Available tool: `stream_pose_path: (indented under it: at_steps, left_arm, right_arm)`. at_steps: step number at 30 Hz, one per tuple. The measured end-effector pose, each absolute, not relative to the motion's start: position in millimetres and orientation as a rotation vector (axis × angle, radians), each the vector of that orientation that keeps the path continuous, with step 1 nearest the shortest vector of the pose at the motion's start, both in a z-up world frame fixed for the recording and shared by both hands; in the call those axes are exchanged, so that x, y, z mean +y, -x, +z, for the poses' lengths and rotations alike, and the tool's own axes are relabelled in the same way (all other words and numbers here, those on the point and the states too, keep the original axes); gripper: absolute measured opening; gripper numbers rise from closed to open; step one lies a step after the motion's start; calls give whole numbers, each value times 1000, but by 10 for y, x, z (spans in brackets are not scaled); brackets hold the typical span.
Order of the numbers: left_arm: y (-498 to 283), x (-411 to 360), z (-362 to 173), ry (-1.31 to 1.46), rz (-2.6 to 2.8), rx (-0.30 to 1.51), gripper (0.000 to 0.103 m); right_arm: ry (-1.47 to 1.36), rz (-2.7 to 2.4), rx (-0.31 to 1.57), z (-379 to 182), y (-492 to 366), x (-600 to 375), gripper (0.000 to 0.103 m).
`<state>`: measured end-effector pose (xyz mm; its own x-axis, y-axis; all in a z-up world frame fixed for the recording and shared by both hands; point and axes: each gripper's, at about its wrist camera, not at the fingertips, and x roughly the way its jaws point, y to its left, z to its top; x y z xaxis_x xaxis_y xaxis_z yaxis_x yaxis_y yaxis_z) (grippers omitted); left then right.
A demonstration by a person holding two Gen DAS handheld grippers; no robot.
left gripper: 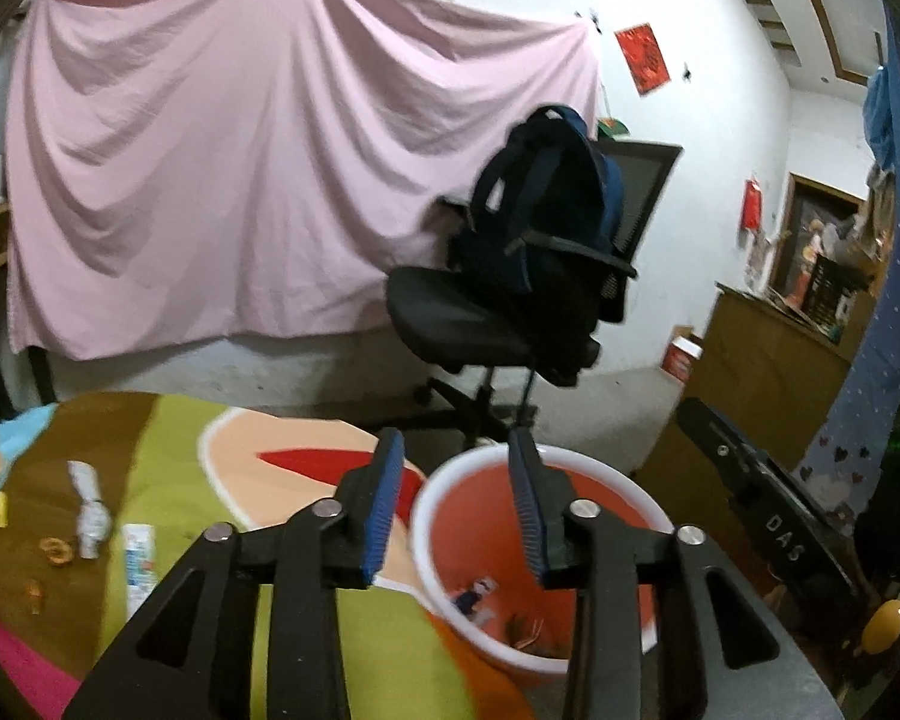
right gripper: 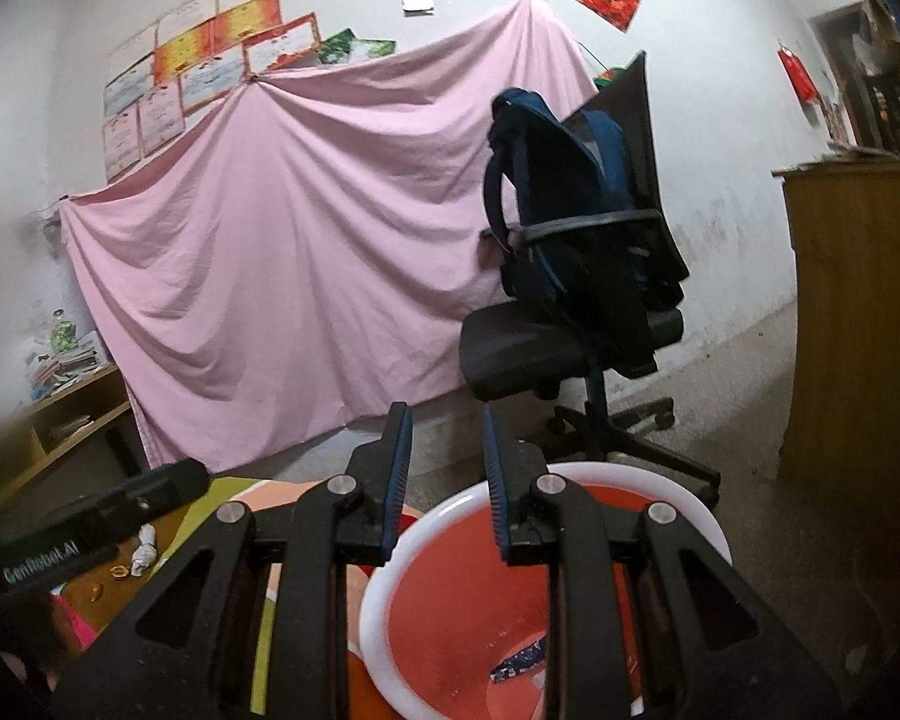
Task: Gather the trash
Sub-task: 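Move both open tools back over the remaining trash on the table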
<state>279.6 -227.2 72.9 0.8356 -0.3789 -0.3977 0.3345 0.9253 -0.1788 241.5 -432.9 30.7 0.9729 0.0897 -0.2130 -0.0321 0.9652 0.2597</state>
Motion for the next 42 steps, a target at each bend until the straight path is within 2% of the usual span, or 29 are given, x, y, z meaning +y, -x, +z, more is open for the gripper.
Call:
stream_pose_path:
  at_steps: [1, 3, 6, 7, 10, 13, 14, 15, 17, 31, 42]
  left_arm:
    - [-2753, -2199, 747, 106, -351, 422, 39]
    - [-2647, -2040, 765, 116, -296, 380, 46]
    - [-2498, -1762, 774, 131, -214, 331, 48]
    - [-2451, -1665, 776, 136, -190, 319, 49]
    - [-2343, -1427, 774, 148, -132, 289, 59]
    - [-2229, -1201, 777, 153, -77, 255, 77]
    - [-2182, -1121, 776, 154, -57, 239, 87]
    - [-2131, -1041, 772, 158, -36, 218, 94]
    - [-2035, -896, 751, 165, -12, 187, 100]
    - [-1683, -234, 590, 143, 109, 89, 101]
    - [-1640, 174, 360, 158, 158, 107, 101]
  right_arm:
    - [-252, 69, 214, 331, -2403, -4294, 57]
    - [-243, 86, 186, 376, -2373, -4214, 67]
    - [-231, 113, 155, 428, -2341, -4089, 81]
    - [-225, 124, 143, 445, -2328, -4035, 82]
    - [-206, 152, 116, 481, -2301, -3885, 89]
    - [-191, 185, 87, 498, -2277, -3708, 100]
    - [-189, 197, 74, 503, -2264, -3647, 103]
    - [-187, 205, 63, 505, -2249, -3596, 103]
    - [-180, 221, 33, 516, -2219, -3467, 103]
    - [-120, 331, -68, 484, -2105, -2790, 103]
    - [6, 388, 4, 301, -2247, -2210, 103]
